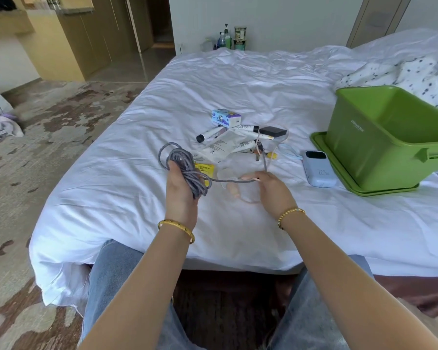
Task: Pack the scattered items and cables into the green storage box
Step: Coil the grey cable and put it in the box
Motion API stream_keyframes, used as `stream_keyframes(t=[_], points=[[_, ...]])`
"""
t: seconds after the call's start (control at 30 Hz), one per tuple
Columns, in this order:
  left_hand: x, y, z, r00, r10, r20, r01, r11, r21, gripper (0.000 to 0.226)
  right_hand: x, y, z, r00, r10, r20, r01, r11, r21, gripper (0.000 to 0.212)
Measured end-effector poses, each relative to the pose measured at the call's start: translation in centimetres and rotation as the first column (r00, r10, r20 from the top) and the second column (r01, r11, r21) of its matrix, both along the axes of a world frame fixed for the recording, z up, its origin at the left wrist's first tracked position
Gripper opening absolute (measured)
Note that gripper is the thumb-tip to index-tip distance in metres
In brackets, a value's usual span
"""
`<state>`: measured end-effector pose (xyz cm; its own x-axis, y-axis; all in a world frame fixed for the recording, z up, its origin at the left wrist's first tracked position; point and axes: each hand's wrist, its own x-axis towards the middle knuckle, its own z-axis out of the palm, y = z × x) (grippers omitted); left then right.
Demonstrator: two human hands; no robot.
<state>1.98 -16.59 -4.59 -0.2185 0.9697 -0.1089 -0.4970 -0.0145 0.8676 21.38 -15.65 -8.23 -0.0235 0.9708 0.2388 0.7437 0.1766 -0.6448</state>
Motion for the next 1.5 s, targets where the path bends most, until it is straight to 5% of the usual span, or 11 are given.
stream_keyframes(t=[0.3, 0.47, 0.6, 0.73, 0.83, 0.9, 1.0, 1.27, 1.5], points=[[-1.9, -0.6, -2.1, 0.904, 0.168, -0.394, -0.211, 0.975, -0.067, 0.047, 0.4, 0.7, -0.3, 0.985, 0.154, -0.074, -0.166, 0.968, -0.189, 0.026], [-2.4, -0.6, -3.1, 0.898, 0.219, -0.382, -0.271, 0.959, -0.088, 0.049, 0.3, 1.0, 0.8, 0.808, -0.189, -0.558, 0.086, 0.975, -0.205, 0.027], [-4.0, 0.0, -3.9, 0.931, 0.239, -0.275, -0.292, 0.941, -0.172, 0.053, 2.2, 0.8, 0.1, 0.656, -0.452, -0.604, 0.318, 0.892, -0.321, 0.033], [-3.0, -0.4, -4.1, 0.982, 0.111, -0.150, -0.140, 0.969, -0.202, 0.051, 1.5, 1.1, -0.1, 0.804, -0.433, -0.407, 0.343, 0.897, -0.278, 0.023], [-1.7, -0.7, -3.9, 0.995, 0.063, -0.083, -0.080, 0.973, -0.215, 0.049, -0.1, 0.0, -0.4, 0.892, -0.437, 0.116, 0.431, 0.899, 0.074, 0.057], [-1.4, -0.7, -3.8, 0.997, 0.055, -0.062, -0.067, 0.974, -0.215, 0.048, -0.8, -0.9, -0.8, 0.878, -0.364, 0.312, 0.265, 0.910, 0.319, 0.060], [-1.6, -0.6, -3.7, 0.996, 0.064, -0.057, -0.074, 0.978, -0.197, 0.047, -0.6, -1.4, -1.7, 0.894, -0.116, 0.432, 0.053, 0.987, 0.154, 0.038], [-2.8, -0.5, -3.5, 0.995, 0.081, -0.065, -0.092, 0.978, -0.188, 0.047, 0.6, 0.0, -2.3, 0.928, -0.155, 0.337, 0.155, 0.987, 0.027, 0.023], [-2.0, -0.9, -4.2, 0.973, 0.080, -0.218, -0.128, 0.968, -0.217, 0.050, -0.6, -1.0, 0.9, 0.963, -0.084, -0.256, 0.123, 0.983, 0.139, 0.020]])
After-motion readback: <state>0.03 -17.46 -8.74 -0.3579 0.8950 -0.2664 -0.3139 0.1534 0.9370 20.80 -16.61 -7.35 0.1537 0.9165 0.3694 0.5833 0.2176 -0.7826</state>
